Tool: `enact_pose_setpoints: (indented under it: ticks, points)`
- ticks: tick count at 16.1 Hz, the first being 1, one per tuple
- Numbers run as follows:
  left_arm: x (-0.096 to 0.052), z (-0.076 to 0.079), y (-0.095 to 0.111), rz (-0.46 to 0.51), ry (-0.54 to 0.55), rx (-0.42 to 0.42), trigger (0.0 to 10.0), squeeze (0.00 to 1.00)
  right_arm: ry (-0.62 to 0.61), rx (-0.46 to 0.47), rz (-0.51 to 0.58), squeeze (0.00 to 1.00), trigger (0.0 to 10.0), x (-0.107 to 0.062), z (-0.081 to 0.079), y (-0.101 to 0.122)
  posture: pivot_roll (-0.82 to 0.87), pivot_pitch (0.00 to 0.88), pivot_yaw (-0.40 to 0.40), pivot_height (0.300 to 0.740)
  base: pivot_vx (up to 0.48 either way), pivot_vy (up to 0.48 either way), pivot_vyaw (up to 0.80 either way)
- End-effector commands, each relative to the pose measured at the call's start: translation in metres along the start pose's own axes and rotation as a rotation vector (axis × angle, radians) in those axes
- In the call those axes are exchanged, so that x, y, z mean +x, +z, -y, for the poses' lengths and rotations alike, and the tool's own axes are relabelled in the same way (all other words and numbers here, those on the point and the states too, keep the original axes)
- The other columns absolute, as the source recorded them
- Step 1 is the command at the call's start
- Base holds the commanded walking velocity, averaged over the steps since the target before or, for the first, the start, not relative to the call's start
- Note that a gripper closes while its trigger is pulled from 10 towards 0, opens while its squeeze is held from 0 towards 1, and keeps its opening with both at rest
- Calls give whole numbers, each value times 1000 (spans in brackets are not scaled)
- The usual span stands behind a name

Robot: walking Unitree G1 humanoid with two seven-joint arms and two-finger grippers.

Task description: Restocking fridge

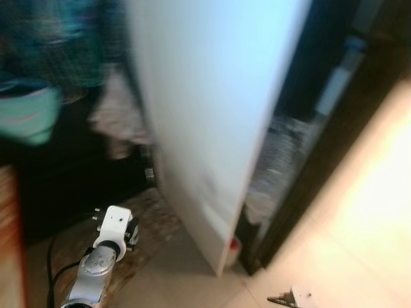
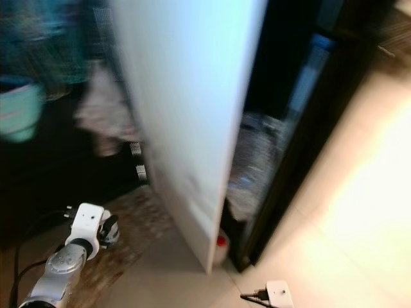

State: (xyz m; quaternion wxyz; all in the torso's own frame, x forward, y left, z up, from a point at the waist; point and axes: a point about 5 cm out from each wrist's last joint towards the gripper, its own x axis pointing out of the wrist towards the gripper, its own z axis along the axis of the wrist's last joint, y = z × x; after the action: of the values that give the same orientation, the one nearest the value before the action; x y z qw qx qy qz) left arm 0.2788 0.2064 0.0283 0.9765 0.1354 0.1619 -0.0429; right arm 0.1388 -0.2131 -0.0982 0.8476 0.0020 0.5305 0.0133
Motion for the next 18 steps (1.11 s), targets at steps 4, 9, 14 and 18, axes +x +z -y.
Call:
enact_pose_setpoints:
  ticks: [4, 9, 14, 18]
  points:
    - [6, 2, -7, 9, -8, 35, 10000, 0, -11, 9, -2, 0, 10000, 0, 3, 2, 42, 0, -6, 740, 0, 0, -788]
    - [-1, -11, -43, -161, 73, -75, 10000, 0, -12, 18, 6, 0, 10000, 0, 1, 3, 42, 0, -2, 740, 0, 0, -471]
    - [-30, 0, -96, -418, 90, -150, 10000, 0, -15, 31, 13, 0, 10000, 1, 0, 3, 21, 0, 9, 740, 0, 0, 0]
    - [-52, 6, -123, -549, 67, -116, 10000, 0, -26, 49, 14, 0, 10000, 0, 0, 1, 4, 0, 18, 740, 0, 0, 0]
